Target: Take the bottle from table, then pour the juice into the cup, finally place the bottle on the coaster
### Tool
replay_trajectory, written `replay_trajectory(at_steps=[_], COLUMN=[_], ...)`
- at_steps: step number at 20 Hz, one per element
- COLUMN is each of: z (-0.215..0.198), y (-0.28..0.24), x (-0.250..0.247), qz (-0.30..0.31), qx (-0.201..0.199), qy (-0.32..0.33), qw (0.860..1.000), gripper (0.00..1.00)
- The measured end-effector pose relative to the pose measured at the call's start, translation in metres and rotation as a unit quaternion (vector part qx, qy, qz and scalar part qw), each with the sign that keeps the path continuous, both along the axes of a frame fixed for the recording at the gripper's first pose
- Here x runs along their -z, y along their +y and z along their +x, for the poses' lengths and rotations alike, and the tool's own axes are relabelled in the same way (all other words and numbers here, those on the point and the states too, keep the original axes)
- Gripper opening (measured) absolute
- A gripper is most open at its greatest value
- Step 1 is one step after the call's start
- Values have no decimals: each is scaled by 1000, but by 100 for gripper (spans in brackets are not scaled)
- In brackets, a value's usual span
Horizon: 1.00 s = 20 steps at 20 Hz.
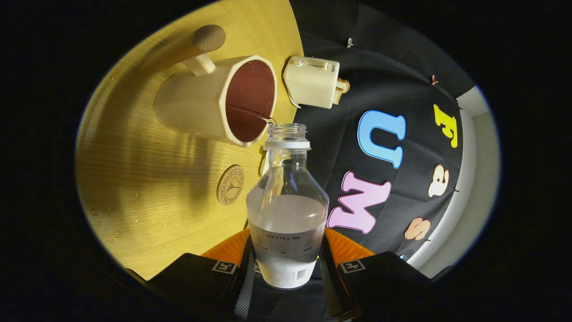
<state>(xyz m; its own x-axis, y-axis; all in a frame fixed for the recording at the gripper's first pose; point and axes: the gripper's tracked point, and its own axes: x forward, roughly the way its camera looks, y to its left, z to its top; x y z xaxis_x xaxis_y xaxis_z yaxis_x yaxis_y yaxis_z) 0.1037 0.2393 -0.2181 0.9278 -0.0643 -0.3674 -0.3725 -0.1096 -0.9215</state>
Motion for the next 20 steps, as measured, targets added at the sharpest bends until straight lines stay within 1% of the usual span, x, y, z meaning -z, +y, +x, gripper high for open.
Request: replay_trajectory(at_steps=[4, 10, 20], z=[1, 2, 4], y=[1, 4, 8], x=[-2, -5, -7], qz=[-1, -11, -23], qx=[-1, -17, -30], qy=[-1, -4, -6], qw=[1000, 1000, 999], gripper=[67, 68, 68])
